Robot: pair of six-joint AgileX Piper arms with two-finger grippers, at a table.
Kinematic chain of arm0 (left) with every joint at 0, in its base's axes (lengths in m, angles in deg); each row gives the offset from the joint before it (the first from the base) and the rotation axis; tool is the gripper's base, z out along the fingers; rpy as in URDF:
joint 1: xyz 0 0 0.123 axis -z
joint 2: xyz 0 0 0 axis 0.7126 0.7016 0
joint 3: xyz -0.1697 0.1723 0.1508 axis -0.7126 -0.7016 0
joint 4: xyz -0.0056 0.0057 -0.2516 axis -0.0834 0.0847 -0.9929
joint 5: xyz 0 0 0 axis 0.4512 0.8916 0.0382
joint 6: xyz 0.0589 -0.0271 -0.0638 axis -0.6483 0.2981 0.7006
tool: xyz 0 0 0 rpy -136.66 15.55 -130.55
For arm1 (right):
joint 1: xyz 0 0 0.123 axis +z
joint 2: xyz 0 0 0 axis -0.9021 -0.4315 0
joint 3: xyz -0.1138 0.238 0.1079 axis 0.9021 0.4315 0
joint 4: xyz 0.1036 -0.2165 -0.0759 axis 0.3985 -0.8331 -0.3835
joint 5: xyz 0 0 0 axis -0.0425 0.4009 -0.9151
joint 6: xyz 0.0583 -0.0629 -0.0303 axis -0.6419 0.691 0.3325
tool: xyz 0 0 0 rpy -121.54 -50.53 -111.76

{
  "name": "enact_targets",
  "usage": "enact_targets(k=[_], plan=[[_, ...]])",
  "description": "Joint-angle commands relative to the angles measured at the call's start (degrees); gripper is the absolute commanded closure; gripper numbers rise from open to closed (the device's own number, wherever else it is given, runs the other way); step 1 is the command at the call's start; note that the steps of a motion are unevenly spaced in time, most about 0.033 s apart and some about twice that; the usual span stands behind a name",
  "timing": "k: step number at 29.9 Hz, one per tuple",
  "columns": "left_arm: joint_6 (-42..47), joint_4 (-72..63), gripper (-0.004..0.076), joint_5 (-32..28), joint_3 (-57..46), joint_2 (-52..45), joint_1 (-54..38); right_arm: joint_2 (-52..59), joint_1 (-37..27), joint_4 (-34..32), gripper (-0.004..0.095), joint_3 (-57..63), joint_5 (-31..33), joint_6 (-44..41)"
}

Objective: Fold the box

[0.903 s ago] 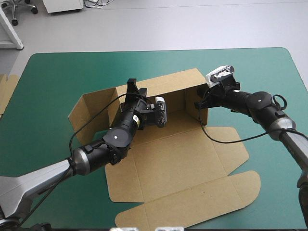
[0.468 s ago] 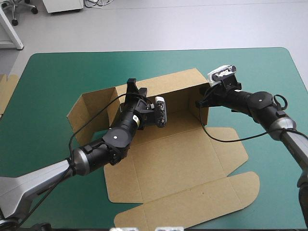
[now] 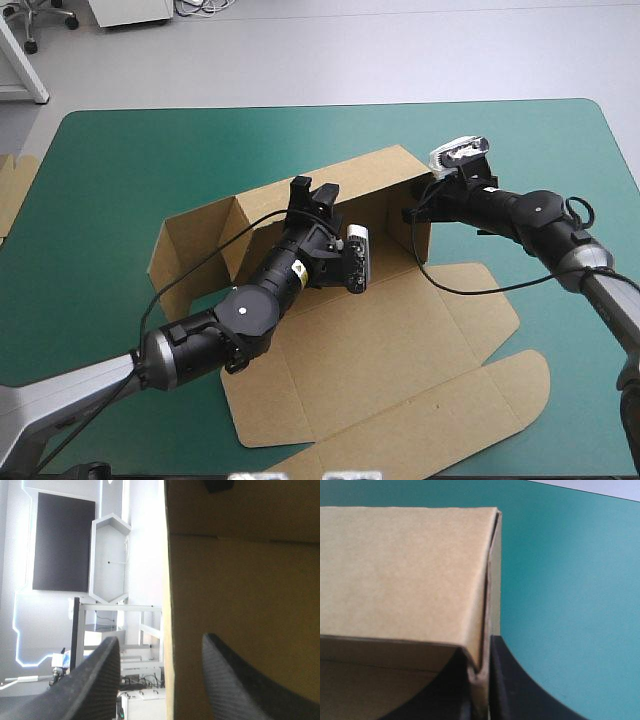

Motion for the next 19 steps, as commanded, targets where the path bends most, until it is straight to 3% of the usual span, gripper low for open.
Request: enact_targets(k=[1, 7, 15, 19], plan=[[0.9, 0.8, 0.0345, 1.1, 1.8, -4.0, 2.8, 2.2, 0.0, 2.4, 0.0925, -1.6, -1.1, -2.4], [2.8, -9.0, 0.0347, -1.2, 2.0, -8.2, 5.0, 2.2, 0.0, 1.4, 0.0925, -1.7, -1.1, -6.3], [2.6, -18.7, 0.0359, -0.1, 7.7, -9.2, 3.9, 2.2, 0.0, -16.8, 0.0925, -6.2, 2.4, -23.7], [-3.1, -20.5, 0.0405, -1.5, 8.2, -8.7, 1.1, 2.2, 0.0, -20.8, 0.0925, -7.2, 2.9, -27.1]])
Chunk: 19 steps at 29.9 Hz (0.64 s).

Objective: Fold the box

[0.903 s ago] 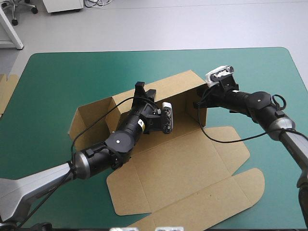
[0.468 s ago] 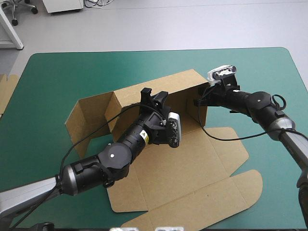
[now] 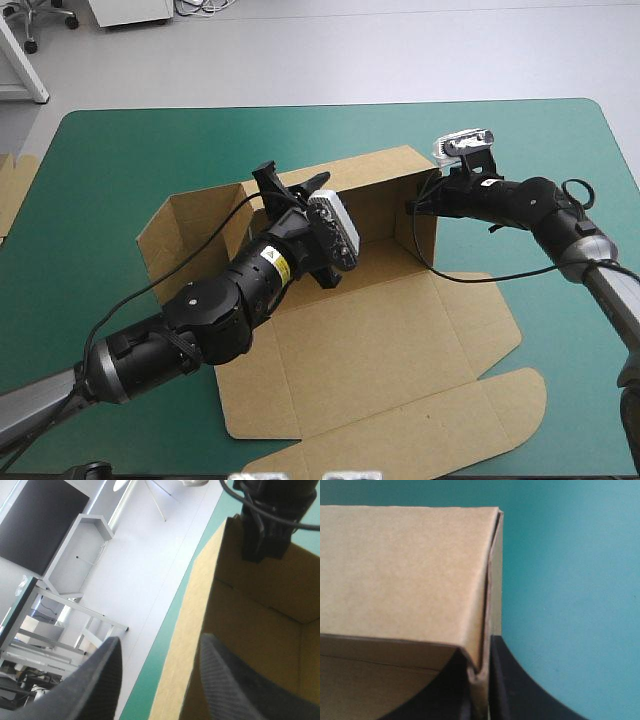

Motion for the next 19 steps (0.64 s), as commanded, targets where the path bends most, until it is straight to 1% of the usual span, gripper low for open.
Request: enact_targets(k=[1, 3, 8, 13, 19], plan=[[-6.9, 1.1, 0.0415, -0.8, 2.2, -1.3, -2.0, 2.2, 0.0, -0.8, 0.0925, -2.5, -0.7, -3.5], [-11.3, 3.9, 0.0430, -0.7, 2.2, -0.9, -4.1, 2.2, -0.1, -0.9, 0.0925, -2.5, 0.0, -4.6], [-12.2, 5.3, 0.0433, -2.4, 2.8, -0.9, -13.8, 2.2, -0.1, -3.3, 0.0925, -2.5, 2.3, -8.3], [-12.2, 5.3, 0.0433, -4.1, 3.1, -0.9, -25.0, 2.2, -0.1, -8.0, 0.0925, -2.5, 5.0, -12.6], [-2.4, 5.1, 0.0433, -3.9, 3.4, -1.6, -36.3, 2.2, -0.1, -12.7, 0.0925, -2.5, 7.8, -16.0]])
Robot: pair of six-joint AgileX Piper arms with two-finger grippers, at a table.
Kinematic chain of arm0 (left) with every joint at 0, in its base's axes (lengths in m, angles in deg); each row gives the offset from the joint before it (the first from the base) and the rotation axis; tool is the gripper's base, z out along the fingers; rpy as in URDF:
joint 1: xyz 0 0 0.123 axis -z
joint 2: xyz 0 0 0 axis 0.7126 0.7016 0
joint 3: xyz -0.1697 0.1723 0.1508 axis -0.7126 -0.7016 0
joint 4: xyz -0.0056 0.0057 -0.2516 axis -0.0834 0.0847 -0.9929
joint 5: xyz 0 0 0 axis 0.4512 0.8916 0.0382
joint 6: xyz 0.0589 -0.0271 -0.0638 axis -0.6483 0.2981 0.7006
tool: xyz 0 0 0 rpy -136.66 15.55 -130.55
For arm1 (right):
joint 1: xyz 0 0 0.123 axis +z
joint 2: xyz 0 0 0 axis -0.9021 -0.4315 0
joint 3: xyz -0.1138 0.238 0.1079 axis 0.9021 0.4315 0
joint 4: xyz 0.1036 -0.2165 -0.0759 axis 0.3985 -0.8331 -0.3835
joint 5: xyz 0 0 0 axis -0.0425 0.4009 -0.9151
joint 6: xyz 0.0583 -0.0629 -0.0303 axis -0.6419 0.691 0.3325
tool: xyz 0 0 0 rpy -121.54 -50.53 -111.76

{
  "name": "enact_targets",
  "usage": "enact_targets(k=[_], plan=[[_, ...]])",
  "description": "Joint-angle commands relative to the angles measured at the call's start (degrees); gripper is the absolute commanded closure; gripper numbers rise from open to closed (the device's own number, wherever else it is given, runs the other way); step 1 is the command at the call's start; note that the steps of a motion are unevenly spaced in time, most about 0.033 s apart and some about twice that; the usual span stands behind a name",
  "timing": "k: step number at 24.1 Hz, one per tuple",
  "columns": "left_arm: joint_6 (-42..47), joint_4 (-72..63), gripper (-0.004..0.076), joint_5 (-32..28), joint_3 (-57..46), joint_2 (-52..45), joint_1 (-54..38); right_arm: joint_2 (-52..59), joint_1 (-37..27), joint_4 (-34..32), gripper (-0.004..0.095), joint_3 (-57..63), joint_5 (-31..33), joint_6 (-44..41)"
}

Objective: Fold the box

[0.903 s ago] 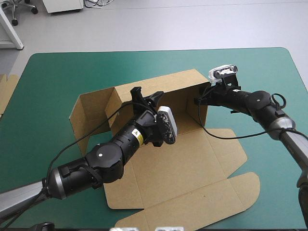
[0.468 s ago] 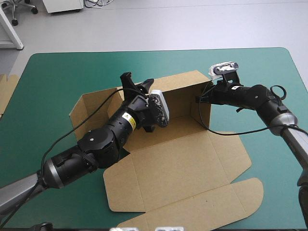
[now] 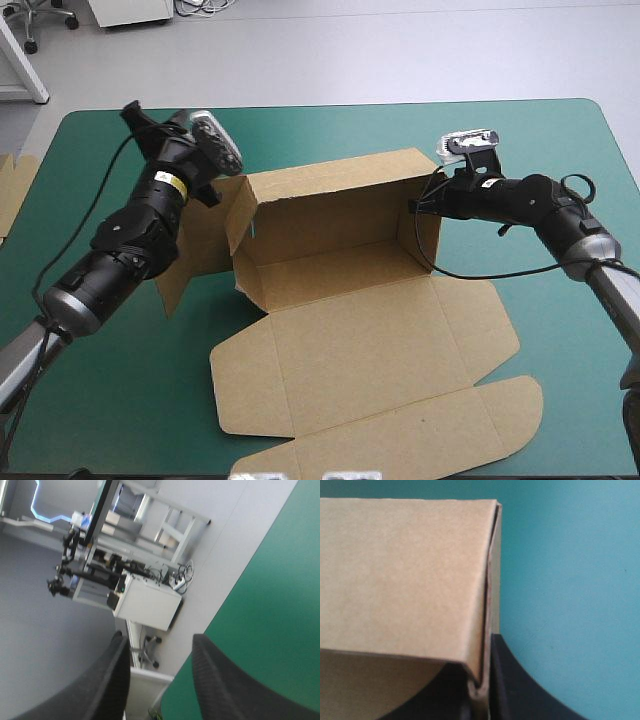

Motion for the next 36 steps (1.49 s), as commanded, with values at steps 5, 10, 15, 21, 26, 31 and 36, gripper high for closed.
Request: enact_targets(k=[5, 10, 15, 21, 26, 31, 36], plan=[[7.2, 1.1, 0.0433, 0.6, 4.2, -3.0, -12.6, 1.8, -0.1, -7.3, 0.0925, -1.1, 5.2, -5.7], [13.1, -2.7, 0.0434, 2.2, 4.3, -3.2, -21.7, 1.8, -0.1, -7.8, 0.0925, -1.1, 6.8, -7.0], [14.0, -15.0, 0.0451, 4.6, 4.2, -1.9, -30.3, 1.8, -0.1, -8.2, 0.0925, -1.1, 8.4, -8.1], [9.2, -39.7, 0.0451, 7.1, 3.7, 1.0, -35.3, 1.8, -1.1, -11.5, 0.0925, -1.1, 9.6, -11.1], [-4.9, -59.4, 0.0470, 11.1, 3.7, 5.5, -35.3, 3.2, -4.6, -10.5, 0.0925, -1.4, 11.4, -11.6], [-10.3, -63.1, 0.0480, 14.5, 3.7, 7.1, -35.3, 3.8, -4.9, -12.4, 0.0925, -10.4, 21.3, -11.8], [-14.5, -65.4, 0.0481, 15.4, 3.7, 7.1, -35.3, 3.7, -4.9, -17.5, 0.0925, -24.7, 40.0, -14.6]])
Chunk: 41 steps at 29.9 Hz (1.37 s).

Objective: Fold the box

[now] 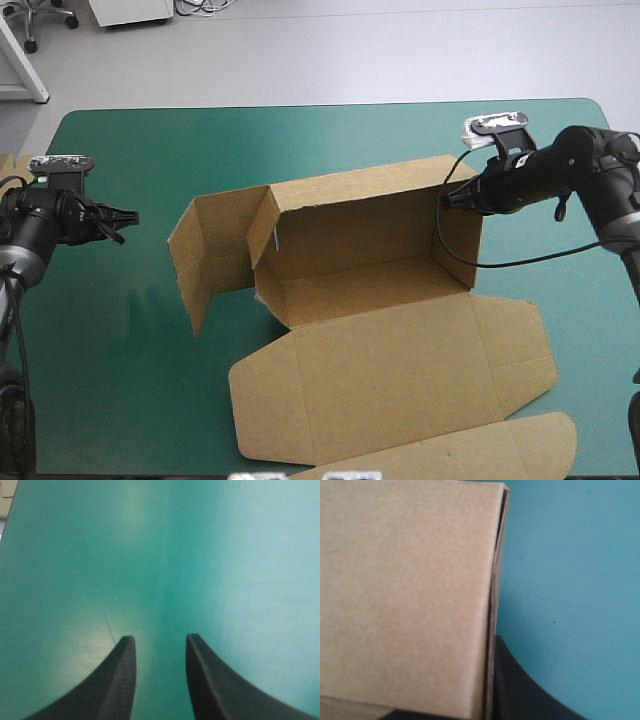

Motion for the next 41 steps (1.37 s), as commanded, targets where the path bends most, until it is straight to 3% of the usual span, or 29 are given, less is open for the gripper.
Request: enact_targets(k=[1, 7, 23, 34, 36, 41], plan=[[-2.3, -1.5, 0.0481, -1.4, 1.5, -2.0, -0.1, 2.3, -0.4, -0.8, 0.0925, -7.0, 7.4, -1.2], [-5.8, -3.2, 0.0491, 1.1, 1.5, -2.0, -0.1, 1.2, -0.4, -1.3, 0.0925, -11.4, 7.4, -3.8], [-6.9, -3.3, 0.0515, 3.1, 1.5, -2.0, -0.1, -14.4, -0.3, 0.4, 0.0924, -13.1, 7.1, -5.5], [-7.0, -3.3, 0.0515, 3.6, 1.5, -2.0, -0.1, -18.3, -0.2, -0.7, 0.0920, -13.1, -1.3, -5.4], [-7.0, -3.3, 0.0515, 3.6, 1.5, -2.0, -0.1, -18.5, -0.2, -0.7, 0.0881, -13.1, -2.7, -4.7], [-7.2, -3.3, 0.0521, 3.5, 1.5, -2.0, -0.1, -18.5, 0.2, -0.6, 0.0662, -13.1, -5.7, -4.5]])
